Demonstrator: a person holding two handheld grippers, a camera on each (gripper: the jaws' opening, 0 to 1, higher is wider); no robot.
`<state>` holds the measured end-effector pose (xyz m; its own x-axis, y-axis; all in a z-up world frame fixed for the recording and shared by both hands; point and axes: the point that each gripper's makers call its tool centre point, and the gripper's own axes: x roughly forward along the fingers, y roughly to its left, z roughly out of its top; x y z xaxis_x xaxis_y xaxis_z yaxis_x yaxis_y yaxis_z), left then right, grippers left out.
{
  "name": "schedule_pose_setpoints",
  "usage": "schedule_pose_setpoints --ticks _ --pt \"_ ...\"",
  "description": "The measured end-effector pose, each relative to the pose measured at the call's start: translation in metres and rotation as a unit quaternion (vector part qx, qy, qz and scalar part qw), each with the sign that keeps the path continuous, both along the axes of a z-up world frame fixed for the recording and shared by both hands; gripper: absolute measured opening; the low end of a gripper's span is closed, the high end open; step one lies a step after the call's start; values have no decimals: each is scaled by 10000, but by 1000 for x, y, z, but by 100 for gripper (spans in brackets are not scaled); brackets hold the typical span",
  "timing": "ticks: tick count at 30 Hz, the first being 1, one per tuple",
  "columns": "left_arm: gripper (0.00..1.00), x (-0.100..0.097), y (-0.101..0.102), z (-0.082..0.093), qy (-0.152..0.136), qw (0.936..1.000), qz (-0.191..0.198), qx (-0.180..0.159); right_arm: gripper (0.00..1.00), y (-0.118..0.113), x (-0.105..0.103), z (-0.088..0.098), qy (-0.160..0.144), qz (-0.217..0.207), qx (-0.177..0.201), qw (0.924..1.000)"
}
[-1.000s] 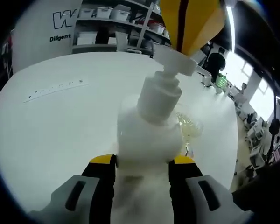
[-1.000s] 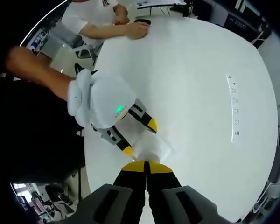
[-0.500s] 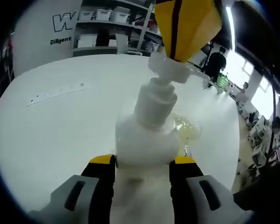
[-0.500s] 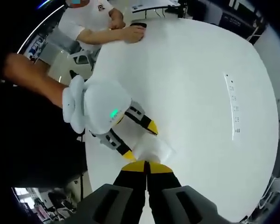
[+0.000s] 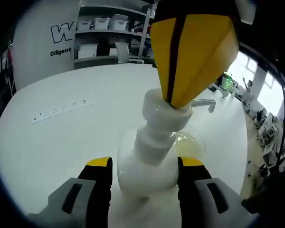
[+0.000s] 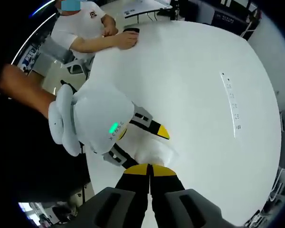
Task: Hold the bottle steady, press the pump all the way down and release, and repeat the specified number of times to dispense into the cup
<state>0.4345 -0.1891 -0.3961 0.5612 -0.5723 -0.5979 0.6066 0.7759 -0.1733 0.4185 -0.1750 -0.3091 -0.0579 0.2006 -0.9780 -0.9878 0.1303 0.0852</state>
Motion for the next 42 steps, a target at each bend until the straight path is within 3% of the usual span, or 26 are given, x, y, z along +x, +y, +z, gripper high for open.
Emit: schedule_pose_setpoints --ticks 6,13,15,19,25,32,35,39,42 --pt "50 1 -5 -1 93 9999 -100 78 0 -2 -1 4 -207 -15 171 9996" --pt "48 -1 -5 -2 115 9998 -110 106 0 -2 3 11 -350 -706 1202 9896" --pt "48 -1 -5 -2 122 9998 -106 102 0 -5 6 12 -419 -1036 1497 9824" --pt "48 -1 -4 -3 130 9998 -68 105 0 -9 5 17 -615 -1177 1935 9721" --pt "48 0 -1 -2 117 9997 183 98 0 -11 6 30 -917 -1446 2647 9490" --pt "48 2 5 -2 92 9990 423 66 0 -20 3 36 -1112 -1841 3042 9280" --pt "48 2 8 -2 76 9986 517 45 0 -25 1 33 -1177 -1905 3069 9250" --pt "48 3 16 -2 66 9971 751 38 5 -34 -2 32 -1307 -2239 3353 9057" --pt "48 3 22 -2 98 9956 926 52 8 -40 -8 30 -1456 -2301 3415 8996"
